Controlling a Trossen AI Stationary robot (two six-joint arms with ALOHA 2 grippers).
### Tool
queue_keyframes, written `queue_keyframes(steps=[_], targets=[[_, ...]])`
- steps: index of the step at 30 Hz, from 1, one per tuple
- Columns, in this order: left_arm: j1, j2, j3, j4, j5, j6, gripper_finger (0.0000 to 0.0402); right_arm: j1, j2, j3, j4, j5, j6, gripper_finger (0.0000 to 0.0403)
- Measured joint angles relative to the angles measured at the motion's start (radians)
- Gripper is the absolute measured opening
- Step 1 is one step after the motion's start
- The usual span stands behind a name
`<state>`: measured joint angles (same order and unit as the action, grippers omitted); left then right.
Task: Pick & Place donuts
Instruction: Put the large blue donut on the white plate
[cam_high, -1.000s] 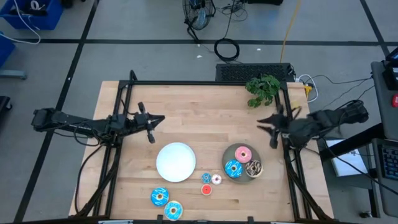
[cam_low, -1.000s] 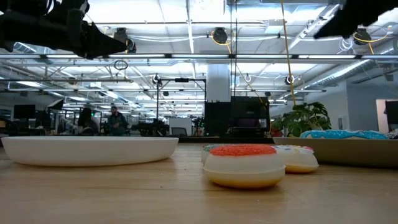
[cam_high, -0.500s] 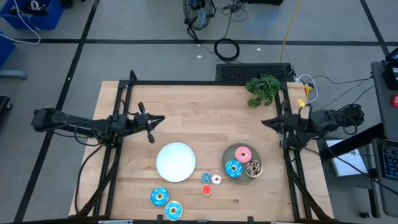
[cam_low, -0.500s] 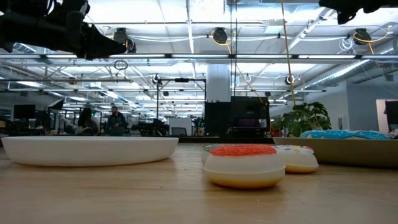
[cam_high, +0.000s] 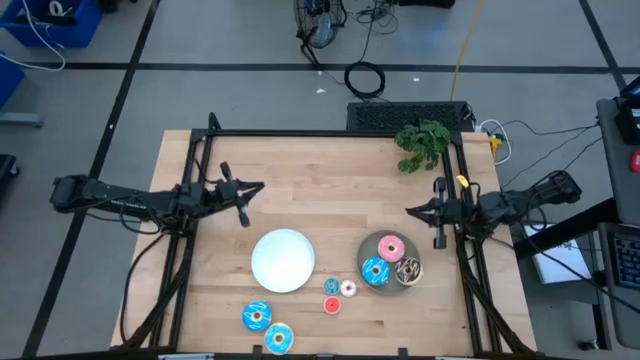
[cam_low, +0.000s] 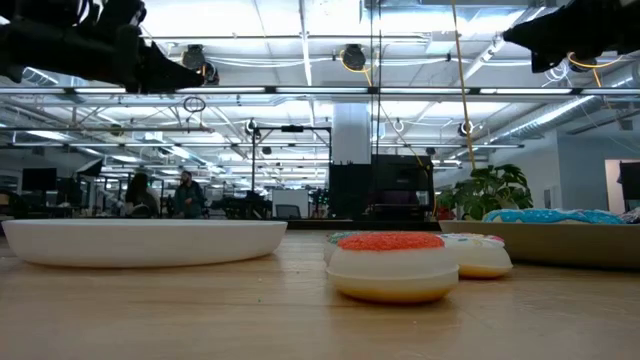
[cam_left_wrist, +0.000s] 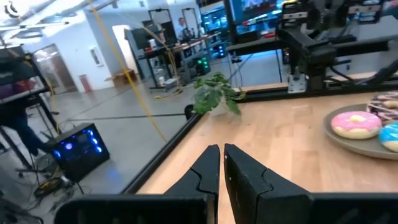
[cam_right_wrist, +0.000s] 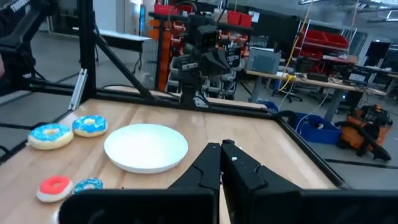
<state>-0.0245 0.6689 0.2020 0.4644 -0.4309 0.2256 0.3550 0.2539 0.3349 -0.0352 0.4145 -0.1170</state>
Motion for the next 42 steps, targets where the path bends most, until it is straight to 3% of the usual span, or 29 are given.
queue_keyframes(steps=[7, 14, 24, 31, 36, 42], targets=[[0.006, 0.000, 0.000, -0.003, 0.015, 0.024, 0.0031, 0.000, 0.000, -0.059, 0.123, 0.000, -0.103, 0.0001], [0.006, 0.000, 0.000, 0.041, 0.009, 0.076, 0.0031, 0.000, 0.001, -0.067, 0.125, 0.000, -0.160, 0.0001], [0.004, -0.002, 0.000, -0.021, 0.020, -0.081, 0.0031, 0.000, 0.001, -0.067, 0.155, 0.000, -0.193, 0.0000], [-0.024, -0.004, 0.002, -0.020, 0.054, -0.098, 0.0030, 0.000, 0.001, -0.067, 0.165, -0.001, -0.212, 0.0000], [-0.077, -0.001, 0.125, -0.220, 0.041, -0.130, 0.0030, 0.000, 0.001, -0.067, 0.153, 0.000, -0.229, 0.0000], [-0.242, 0.090, 0.423, -0.562, -0.078, -0.161, 0.0005, 0.000, 0.002, -0.117, 0.222, 0.002, -0.260, 0.0000]])
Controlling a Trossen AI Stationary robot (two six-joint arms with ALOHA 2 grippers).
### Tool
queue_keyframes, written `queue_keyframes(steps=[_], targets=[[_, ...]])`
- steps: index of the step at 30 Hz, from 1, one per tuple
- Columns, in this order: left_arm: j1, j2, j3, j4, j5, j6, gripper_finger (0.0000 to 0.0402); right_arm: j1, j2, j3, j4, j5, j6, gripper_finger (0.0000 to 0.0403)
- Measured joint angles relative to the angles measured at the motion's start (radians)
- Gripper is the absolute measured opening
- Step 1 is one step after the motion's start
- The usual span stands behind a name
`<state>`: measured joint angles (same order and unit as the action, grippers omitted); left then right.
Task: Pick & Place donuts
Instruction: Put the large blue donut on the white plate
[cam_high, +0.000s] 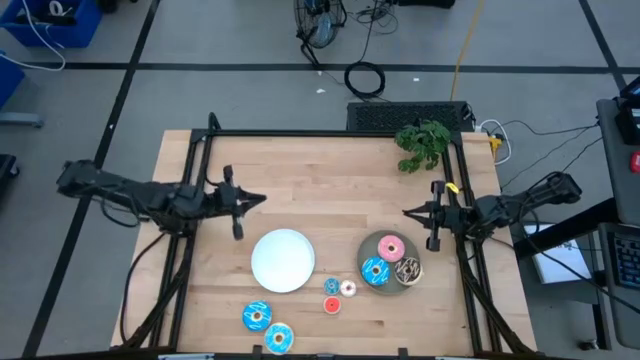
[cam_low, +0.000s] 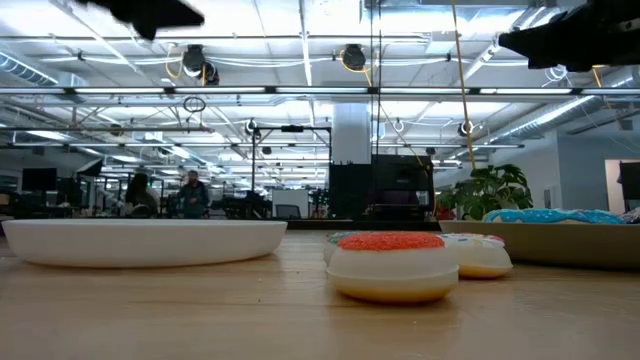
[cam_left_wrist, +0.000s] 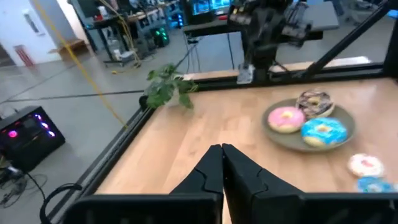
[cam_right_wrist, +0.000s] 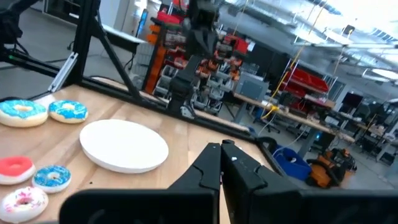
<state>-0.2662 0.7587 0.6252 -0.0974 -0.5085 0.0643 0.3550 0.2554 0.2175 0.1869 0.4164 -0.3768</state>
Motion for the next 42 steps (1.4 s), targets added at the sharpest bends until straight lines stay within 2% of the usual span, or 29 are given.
queue_keyframes(steps=[5, 8, 10, 14, 18, 23, 27, 31, 38, 42], targets=[[-0.151, 0.160, 0.268, -0.362, -0.233, -0.145, 0.0004, 0.000, 0.000, -0.017, 0.025, 0.001, 0.028, 0.0000], [-0.219, 0.284, 0.426, -0.540, -0.267, -0.305, 0.0005, 0.000, 0.000, -0.017, 0.022, 0.001, 0.050, 0.0000], [-0.262, 0.376, 0.515, -0.661, -0.240, -0.417, 0.0006, 0.000, 0.000, -0.017, 0.017, 0.001, 0.050, 0.0000], [-0.344, 0.553, 0.673, -0.849, -0.119, -0.580, 0.0003, 0.000, 0.000, -0.017, 0.019, -0.002, 0.060, 0.0000], [-0.413, 0.701, 0.800, -0.957, -0.024, -0.780, 0.0006, 0.000, 0.000, -0.017, 0.035, -0.001, 0.055, 0.0000], [-0.493, 0.868, 0.860, -1.008, 0.060, -0.824, 0.0007, 0.000, 0.000, -0.017, 0.064, -0.002, 0.055, 0.0000], [-0.511, 0.963, 0.861, -1.009, 0.188, -0.912, 0.0021, 0.000, 0.000, -0.017, 0.093, -0.003, 0.055, 0.0000], [-0.519, 1.015, 0.861, -1.004, 0.293, -1.015, 0.0072, 0.000, 0.000, -0.017, 0.093, -0.002, 0.053, 0.0000], [-0.551, 1.064, 0.861, -0.943, 0.324, -1.061, 0.0189, 0.000, 0.000, -0.017, 0.094, -0.003, 0.012, 0.0000], [-0.571, 1.089, 0.861, -0.873, 0.336, -1.094, 0.0232, 0.000, 0.000, -0.017, 0.094, -0.003, -0.004, 0.0000]])
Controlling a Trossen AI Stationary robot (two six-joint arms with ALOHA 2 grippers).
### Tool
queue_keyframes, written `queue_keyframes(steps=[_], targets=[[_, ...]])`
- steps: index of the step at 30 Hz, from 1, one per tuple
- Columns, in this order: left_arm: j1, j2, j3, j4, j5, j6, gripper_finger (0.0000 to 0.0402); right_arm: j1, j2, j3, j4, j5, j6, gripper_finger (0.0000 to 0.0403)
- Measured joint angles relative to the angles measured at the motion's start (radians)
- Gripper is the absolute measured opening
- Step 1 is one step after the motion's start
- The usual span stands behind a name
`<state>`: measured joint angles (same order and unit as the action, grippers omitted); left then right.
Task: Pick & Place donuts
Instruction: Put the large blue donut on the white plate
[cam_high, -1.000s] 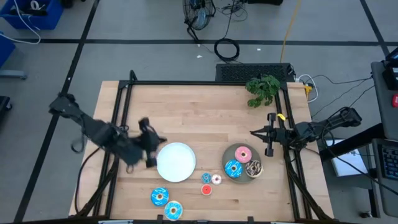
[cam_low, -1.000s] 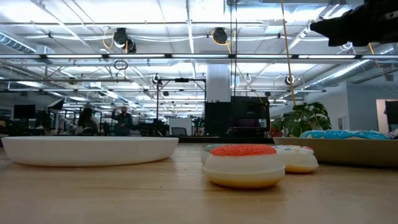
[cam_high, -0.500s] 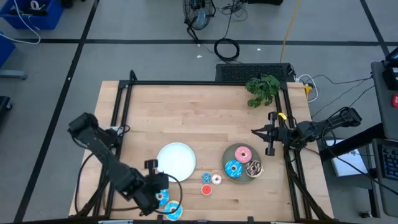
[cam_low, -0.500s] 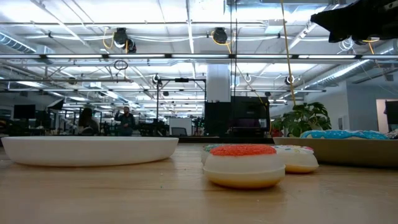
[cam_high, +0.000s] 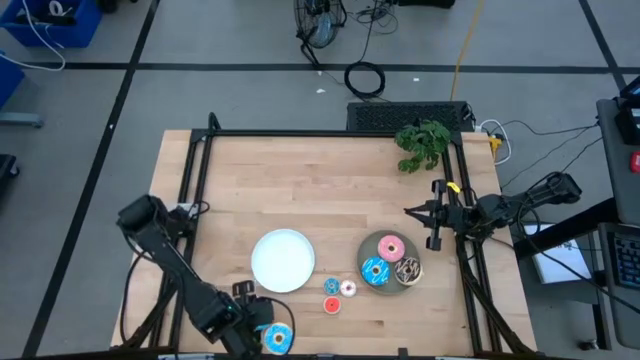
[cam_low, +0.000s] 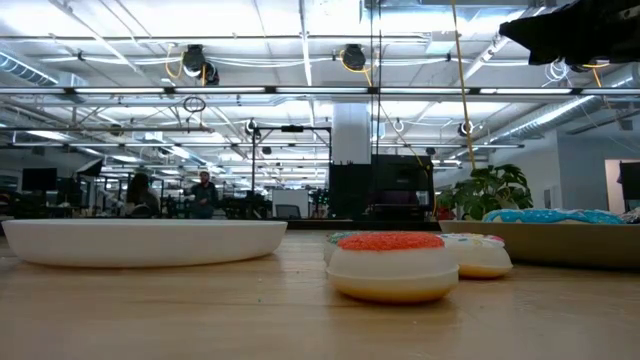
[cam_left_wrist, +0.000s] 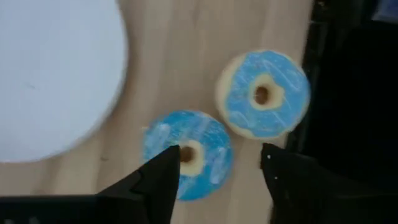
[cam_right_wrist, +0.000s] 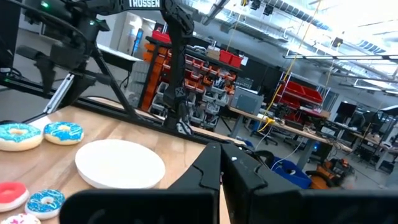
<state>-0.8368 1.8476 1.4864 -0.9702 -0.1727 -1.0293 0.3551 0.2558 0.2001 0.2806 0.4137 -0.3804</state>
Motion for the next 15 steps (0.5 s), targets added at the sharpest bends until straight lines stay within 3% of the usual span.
queue_keyframes(steps=[6, 12, 15], targets=[[-0.009, 0.031, 0.000, 0.045, -0.006, -0.038, 0.0247, 0.000, 0.000, 0.000, 0.000, 0.000, -0.007, 0.0000], [-0.020, 0.071, 0.000, 0.055, 0.093, -0.053, 0.0248, 0.000, 0.000, 0.000, 0.000, 0.000, -0.010, 0.0000], [-0.029, 0.082, -0.001, 0.044, 0.088, -0.031, 0.0248, 0.000, 0.000, 0.000, 0.000, 0.000, -0.017, 0.0000]])
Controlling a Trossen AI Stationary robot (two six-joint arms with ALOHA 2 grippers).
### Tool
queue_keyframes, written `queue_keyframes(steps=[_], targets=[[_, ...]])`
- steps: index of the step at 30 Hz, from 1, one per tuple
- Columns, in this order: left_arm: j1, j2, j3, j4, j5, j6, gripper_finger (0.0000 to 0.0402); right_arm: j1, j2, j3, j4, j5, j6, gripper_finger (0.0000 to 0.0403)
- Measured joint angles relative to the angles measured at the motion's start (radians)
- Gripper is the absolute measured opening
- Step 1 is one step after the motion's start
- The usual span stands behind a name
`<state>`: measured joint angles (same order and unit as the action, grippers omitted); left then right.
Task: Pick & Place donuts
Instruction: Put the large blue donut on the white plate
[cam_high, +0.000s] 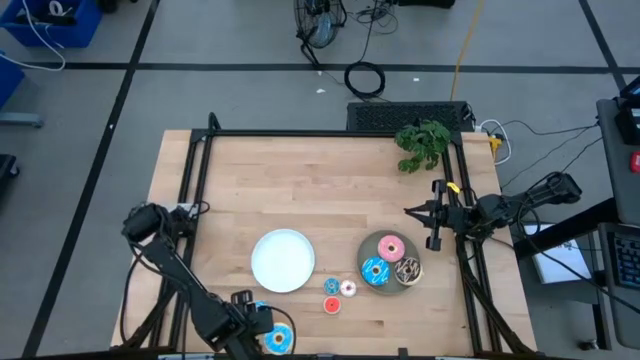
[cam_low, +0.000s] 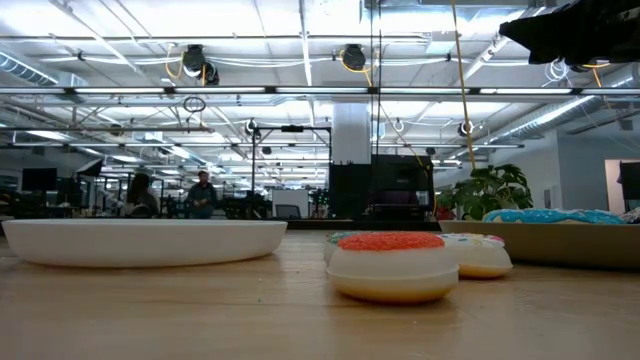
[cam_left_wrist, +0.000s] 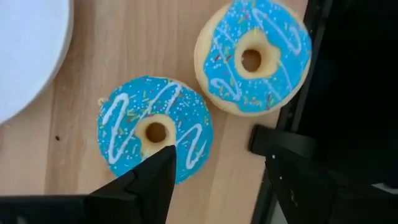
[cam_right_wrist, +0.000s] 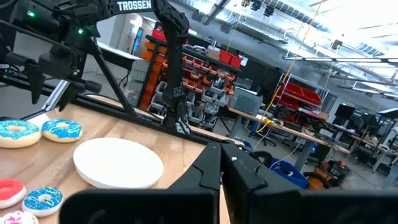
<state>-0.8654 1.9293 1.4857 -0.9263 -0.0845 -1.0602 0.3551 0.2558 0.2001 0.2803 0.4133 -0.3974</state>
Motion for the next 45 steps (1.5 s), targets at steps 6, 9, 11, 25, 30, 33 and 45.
queue_keyframes(steps=[6, 9, 11, 25, 30, 33, 45], targets=[[0.003, 0.002, 0.000, 0.003, -0.009, 0.035, 0.0249, 0.000, 0.000, 0.000, 0.001, 0.000, -0.001, 0.0000], [0.003, 0.001, -0.013, 0.025, -0.018, 0.036, 0.0248, 0.000, 0.000, 0.000, 0.007, 0.000, -0.004, 0.0000], [0.001, 0.002, -0.030, 0.049, -0.026, 0.045, 0.0248, 0.000, 0.000, 0.000, 0.007, 0.000, -0.005, 0.0000], [0.000, 0.002, -0.119, 0.121, -0.021, 0.052, 0.0248, 0.000, 0.000, 0.000, 0.007, 0.000, -0.016, 0.0000], [-0.007, 0.001, -0.168, 0.177, -0.020, 0.032, 0.0248, 0.000, 0.000, 0.000, 0.007, 0.000, -0.016, 0.0000], [-0.009, 0.001, -0.199, 0.217, -0.022, 0.034, 0.0248, 0.000, 0.000, 0.000, 0.007, 0.000, -0.016, 0.0000], [-0.008, 0.000, -0.245, 0.232, -0.021, 0.000, 0.0223, 0.000, 0.000, 0.000, 0.030, 0.000, -0.016, 0.0000]])
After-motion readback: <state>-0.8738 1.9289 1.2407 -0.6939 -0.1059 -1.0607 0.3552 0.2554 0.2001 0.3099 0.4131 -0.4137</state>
